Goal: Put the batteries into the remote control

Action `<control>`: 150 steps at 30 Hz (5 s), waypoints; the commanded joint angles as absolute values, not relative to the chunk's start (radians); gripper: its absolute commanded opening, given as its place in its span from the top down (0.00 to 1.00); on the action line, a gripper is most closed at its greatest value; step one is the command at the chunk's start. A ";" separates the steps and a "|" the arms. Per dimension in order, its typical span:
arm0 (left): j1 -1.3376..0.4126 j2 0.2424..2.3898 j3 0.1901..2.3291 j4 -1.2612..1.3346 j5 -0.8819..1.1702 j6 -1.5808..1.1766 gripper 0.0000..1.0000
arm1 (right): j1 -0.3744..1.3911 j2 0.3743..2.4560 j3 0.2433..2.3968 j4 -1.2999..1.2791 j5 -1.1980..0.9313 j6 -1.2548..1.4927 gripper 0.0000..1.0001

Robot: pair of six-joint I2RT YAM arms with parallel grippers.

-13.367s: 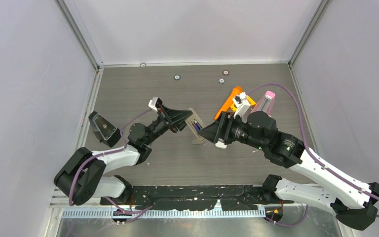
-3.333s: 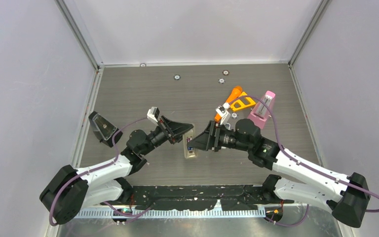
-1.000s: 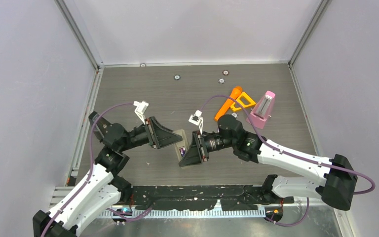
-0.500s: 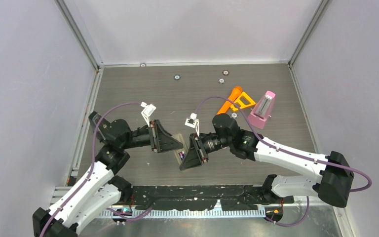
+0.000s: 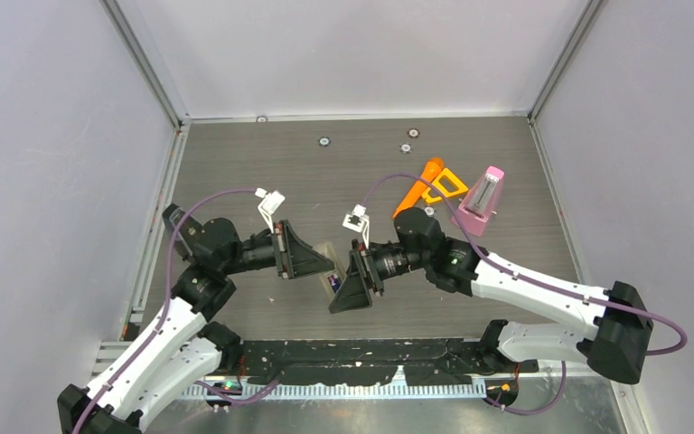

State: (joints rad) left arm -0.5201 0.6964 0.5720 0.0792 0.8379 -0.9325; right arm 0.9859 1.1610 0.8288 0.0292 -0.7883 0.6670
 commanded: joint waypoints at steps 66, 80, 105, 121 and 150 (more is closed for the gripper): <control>-0.311 0.470 0.190 0.186 0.292 -1.312 1.00 | 0.784 1.866 1.189 -0.542 -0.196 -0.310 0.52; -0.299 0.480 0.185 0.192 0.303 -1.295 1.00 | 0.833 1.808 1.137 -0.479 -0.096 -0.219 0.76; -0.434 0.988 0.321 0.791 0.528 -1.146 1.00 | 0.947 1.219 1.163 -0.738 -0.087 0.278 0.74; -0.495 1.010 0.317 0.850 0.530 -1.112 1.00 | 1.070 1.345 1.290 -0.740 0.088 0.344 0.74; -0.507 1.008 0.327 0.808 0.533 -1.113 1.00 | 1.080 1.409 1.322 -0.728 0.104 0.341 0.73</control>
State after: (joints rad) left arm -0.4976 1.0267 0.2825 0.7650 0.5232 -1.1206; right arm 1.0744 1.3964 1.2709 -0.7425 0.0822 0.3393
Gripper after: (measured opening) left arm 0.291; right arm 0.344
